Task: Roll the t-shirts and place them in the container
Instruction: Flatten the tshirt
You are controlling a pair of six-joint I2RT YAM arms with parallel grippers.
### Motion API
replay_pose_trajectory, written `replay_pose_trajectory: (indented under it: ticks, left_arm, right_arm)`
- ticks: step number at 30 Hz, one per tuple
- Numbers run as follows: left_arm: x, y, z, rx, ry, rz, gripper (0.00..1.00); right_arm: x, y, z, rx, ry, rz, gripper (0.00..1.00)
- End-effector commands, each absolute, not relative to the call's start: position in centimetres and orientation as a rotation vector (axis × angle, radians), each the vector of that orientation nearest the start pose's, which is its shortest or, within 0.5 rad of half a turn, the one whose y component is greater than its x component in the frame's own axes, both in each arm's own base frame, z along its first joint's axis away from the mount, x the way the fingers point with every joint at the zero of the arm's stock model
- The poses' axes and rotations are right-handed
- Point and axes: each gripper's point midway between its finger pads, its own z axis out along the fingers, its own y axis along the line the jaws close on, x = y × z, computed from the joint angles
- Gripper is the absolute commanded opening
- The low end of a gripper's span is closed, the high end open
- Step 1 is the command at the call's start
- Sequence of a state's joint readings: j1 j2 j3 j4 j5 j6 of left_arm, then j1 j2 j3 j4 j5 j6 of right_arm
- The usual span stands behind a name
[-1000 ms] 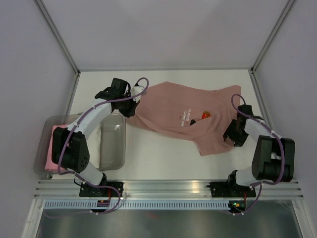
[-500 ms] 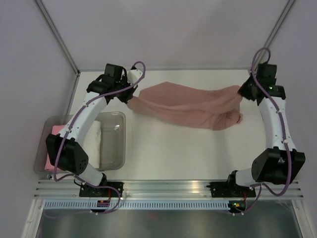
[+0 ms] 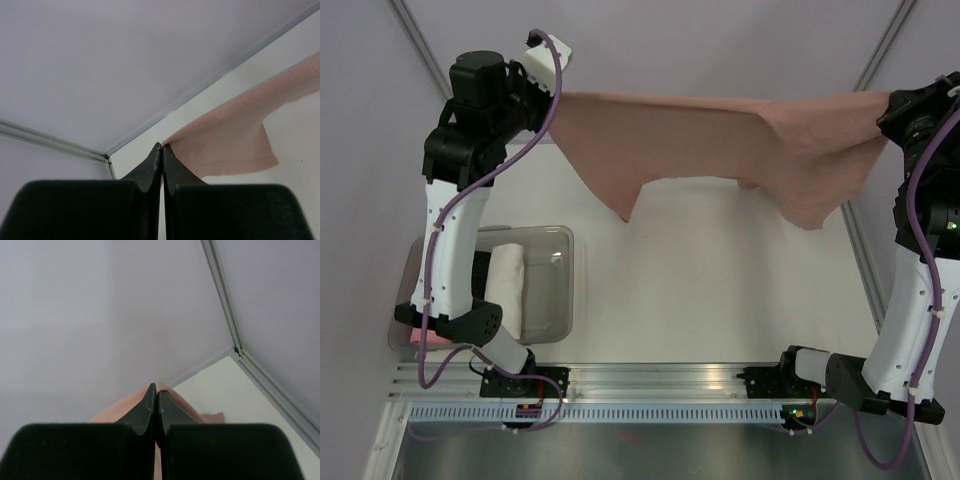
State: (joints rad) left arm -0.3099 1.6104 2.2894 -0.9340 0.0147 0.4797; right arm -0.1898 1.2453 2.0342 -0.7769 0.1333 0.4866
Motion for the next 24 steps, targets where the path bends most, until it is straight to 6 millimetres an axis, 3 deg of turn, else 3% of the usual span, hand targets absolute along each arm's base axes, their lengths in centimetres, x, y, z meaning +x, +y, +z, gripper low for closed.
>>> replay_pose_trajectory:
  ticks: [1,3,6,8,9,10,12,13,14,15,16,19,20,21,22,23,24]
  left_arm:
    - [40.9,-9.1,47.0,0.696,1.747,0.22,0.02]
    - [42.0,-9.4,45.2,0.714,1.787,0.221,0.02]
    - [44.4,-10.0,43.5,0.721,1.809,0.222,0.02]
    - [46.9,-10.1,43.1,0.714,1.795,0.255,0.02]
    - [47.8,-10.0,43.3,0.699,1.785,0.266,0.02]
    - [48.7,-9.6,44.2,0.672,1.757,0.289,0.02]
    - [51.0,-9.3,45.2,0.615,1.703,0.322,0.02]
    - [53.0,-8.5,44.1,0.58,1.715,0.362,0.02]
    - [53.9,-8.0,45.0,0.538,1.683,0.381,0.02]
    - [54.8,-7.7,45.1,0.507,1.669,0.397,0.02]
    - [56.3,-6.8,45.5,0.441,1.636,0.416,0.02]
    - [57.5,-6.4,48.2,0.351,1.534,0.434,0.02]
    - [57.0,-6.2,50.3,0.32,1.482,0.432,0.02]
    - [56.5,-5.9,52.2,0.288,1.431,0.432,0.02]
    - [56.1,-5.8,53.2,0.274,1.404,0.433,0.02]
    - [55.7,-5.7,54.0,0.265,1.386,0.431,0.03]
    - [55.5,-5.8,54.7,0.269,1.369,0.428,0.03]
  right_arm:
    - [32.5,-8.8,53.9,0.672,1.431,0.017,0.0]
    - [34.5,-8.3,52.1,0.67,1.474,0.061,0.0]
    - [38.5,-7.2,51.5,0.63,1.492,0.175,0.0]
    - [44.0,-7.1,50.5,0.607,1.511,0.243,0.0]
    - [43.6,-6.8,52.4,0.595,1.461,0.269,0.0]
    - [46.1,-6.9,52.5,0.605,1.45,0.303,0.0]
    - [48.5,-6.8,53.7,0.586,1.409,0.356,0.0]
    - [51.7,-7.2,51.6,0.609,1.435,0.37,0.0]
    - [52.0,-7.1,55.0,0.591,1.336,0.413,0.0]
    - [53.0,-7.1,55.4,0.585,1.308,0.442,0.0]
    - [54.9,-7.1,54.5,0.583,1.302,0.472,0.0]
    - [55.2,-7.1,57.9,0.541,1.158,0.512,0.0]
    - [54.9,-7.2,58.9,0.531,1.124,0.497,0.0]
    - [53.6,-8.1,60.3,0.541,1.08,0.433,0.0]
    - [52.9,-8.5,60.8,0.541,1.068,0.398,0.0]
    - [50.7,-8.6,63.1,0.519,1.016,0.37,0.0]
    - [49.8,-8.8,63.9,0.505,1.0,0.339,0.0]
